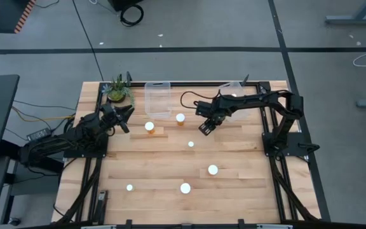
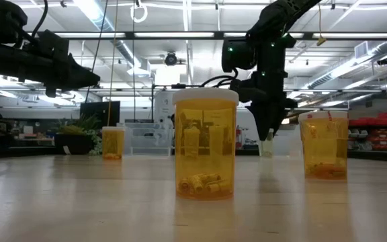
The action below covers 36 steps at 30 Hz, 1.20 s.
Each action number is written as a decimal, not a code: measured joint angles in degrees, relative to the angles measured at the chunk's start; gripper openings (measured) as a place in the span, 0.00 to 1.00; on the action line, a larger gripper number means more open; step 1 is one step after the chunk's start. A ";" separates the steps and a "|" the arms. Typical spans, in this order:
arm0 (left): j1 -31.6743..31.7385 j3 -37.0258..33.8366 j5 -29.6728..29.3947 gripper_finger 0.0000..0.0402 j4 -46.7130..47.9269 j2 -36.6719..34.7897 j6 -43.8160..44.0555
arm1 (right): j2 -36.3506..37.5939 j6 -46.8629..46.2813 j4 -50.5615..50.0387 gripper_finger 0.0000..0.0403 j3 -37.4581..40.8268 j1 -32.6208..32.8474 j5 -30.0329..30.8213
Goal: Pick and place medicine bottles into bin by pill shape (circle, oval)
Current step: Put the small yellow pill bottle into the right transparent bin
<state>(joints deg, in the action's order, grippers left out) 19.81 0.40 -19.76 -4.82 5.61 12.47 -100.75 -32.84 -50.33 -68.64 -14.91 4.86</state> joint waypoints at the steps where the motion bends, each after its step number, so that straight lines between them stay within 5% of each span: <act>1: -0.01 -0.01 -0.01 0.27 0.00 0.00 0.00 | 0.00 0.27 -0.85 0.33 -0.72 -0.24 0.25; 17: -0.02 0.00 0.01 0.27 0.00 0.00 0.00 | 0.00 5.65 -16.66 0.33 -14.23 -6.61 8.44; 36: 0.00 -0.02 -0.01 0.27 0.00 0.00 -0.02 | 0.00 10.55 -16.45 0.33 -14.93 -19.48 11.14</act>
<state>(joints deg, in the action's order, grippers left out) 19.81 0.39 -19.77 -4.82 5.61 12.45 -100.75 -22.29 -66.78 -83.57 -34.39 16.00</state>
